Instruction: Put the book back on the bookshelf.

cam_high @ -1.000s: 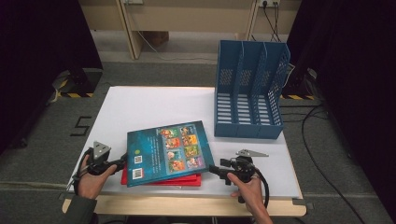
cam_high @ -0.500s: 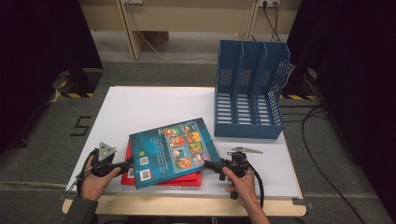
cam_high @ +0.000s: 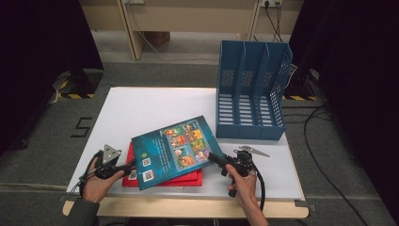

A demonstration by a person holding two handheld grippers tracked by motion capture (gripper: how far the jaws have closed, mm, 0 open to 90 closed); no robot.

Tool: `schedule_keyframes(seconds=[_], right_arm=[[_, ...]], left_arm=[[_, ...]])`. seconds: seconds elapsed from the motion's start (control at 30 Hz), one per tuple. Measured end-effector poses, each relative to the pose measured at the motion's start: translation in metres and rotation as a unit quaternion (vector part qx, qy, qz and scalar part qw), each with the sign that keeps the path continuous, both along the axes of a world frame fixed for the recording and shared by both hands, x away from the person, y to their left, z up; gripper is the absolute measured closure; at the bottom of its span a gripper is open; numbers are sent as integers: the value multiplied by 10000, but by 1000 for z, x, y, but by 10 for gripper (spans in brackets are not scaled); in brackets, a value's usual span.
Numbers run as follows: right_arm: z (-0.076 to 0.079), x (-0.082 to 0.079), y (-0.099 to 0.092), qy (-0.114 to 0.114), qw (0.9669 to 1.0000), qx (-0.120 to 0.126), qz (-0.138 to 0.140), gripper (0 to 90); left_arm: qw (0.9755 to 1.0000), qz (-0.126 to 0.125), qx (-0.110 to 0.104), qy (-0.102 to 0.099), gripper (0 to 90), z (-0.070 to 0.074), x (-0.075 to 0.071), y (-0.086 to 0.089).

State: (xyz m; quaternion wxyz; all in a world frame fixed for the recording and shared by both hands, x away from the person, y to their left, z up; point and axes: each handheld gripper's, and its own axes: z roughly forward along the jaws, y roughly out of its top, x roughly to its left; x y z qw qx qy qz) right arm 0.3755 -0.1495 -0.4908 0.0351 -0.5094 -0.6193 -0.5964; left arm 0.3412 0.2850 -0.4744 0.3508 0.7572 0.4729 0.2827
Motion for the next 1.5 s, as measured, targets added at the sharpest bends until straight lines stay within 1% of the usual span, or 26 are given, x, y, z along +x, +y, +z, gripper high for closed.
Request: schedule_keyframes(seconds=[0.07,0.1,0.17,0.2,0.23,0.3,0.37,0.43,0.57,0.6,0.63,0.67,0.7,0.73,0.77,0.8,0.87,0.9,1.03,1.07,1.1,1.2,1.33,1.37,1.4,1.5], right_arm=[[2,0,0,52,10000,38,-32,542],[4,-1,1,-17,9999,-46,-161,542],[6,0,1,-45,9998,-61,-187,543],[10,1,0,-64,9997,-2,-240,568],[13,2,0,-152,9996,4,-231,575],[17,2,0,-188,9996,23,-222,585],[32,6,1,-486,9985,-113,-210,597],[36,6,1,-518,9983,-143,-223,598],[52,10,1,-789,9962,-252,-273,616],[59,13,0,-894,9951,-292,-301,629],[59,13,0,-894,9951,-292,-301,629],[63,14,-1,-969,9943,-293,-324,638],[71,16,-1,-1153,9923,-306,-320,649],[71,16,-1,-1153,9923,-306,-320,649],[82,17,1,-1288,9905,-408,-260,651],[82,17,1,-1288,9905,-408,-260,651],[97,19,3,-1554,9864,-499,-198,663],[97,19,3,-1554,9864,-499,-198,663],[115,26,6,-1727,9830,-603,-155,688],[123,30,8,-1809,9811,-674,-135,699],[123,30,8,-1809,9811,-674,-135,699],[137,35,13,-2014,9766,-747,-98,716],[156,37,20,-2338,9681,-897,-79,733],[161,37,22,-2457,9646,-959,-86,737],[164,36,23,-2516,9627,-990,-93,739],[175,29,29,-2858,9508,-1177,-220,750]], left_arm=[[9999,-12,94,-65,345,1,-1,-3],[9998,-50,157,-111,363,1,-1,-5],[9994,-72,304,-180,365,1,-2,-9],[9991,-90,368,-193,372,2,-2,-11],[9990,-96,372,-209,379,2,-2,-12],[9988,-124,393,-255,386,2,-2,-14],[9988,-148,388,-269,388,1,-3,-17],[9985,-194,397,-308,388,1,-3,-20],[9982,-286,394,-345,376,2,-4,-26],[9980,-300,393,-382,356,2,-4,-28],[9980,-344,351,-398,356,2,-4,-30],[9979,-372,331,-412,344,3,-4,-31],[9979,-375,339,-406,286,3,-4,-32],[9978,-381,331,-436,286,3,-3,-34],[9976,-369,348,-464,274,2,-3,-36],[9975,-409,319,-472,274,2,-3,-38],[9973,-432,335,-499,255,2,-2,-42],[9971,-456,321,-509,255,2,-2,-44],[9971,-519,277,-477,216,2,1,-51],[9971,-513,283,-487,213,2,2,-53],[9970,-512,305,-500,213,2,2,-54],[9967,-496,356,-530,205,2,4,-56],[9971,-410,312,-552,203,3,6,-51],[9972,-378,297,-573,203,3,6,-50],[9973,-356,288,-578,202,4,6,-48],[9975,-300,223,-596,200,4,7,-45]])
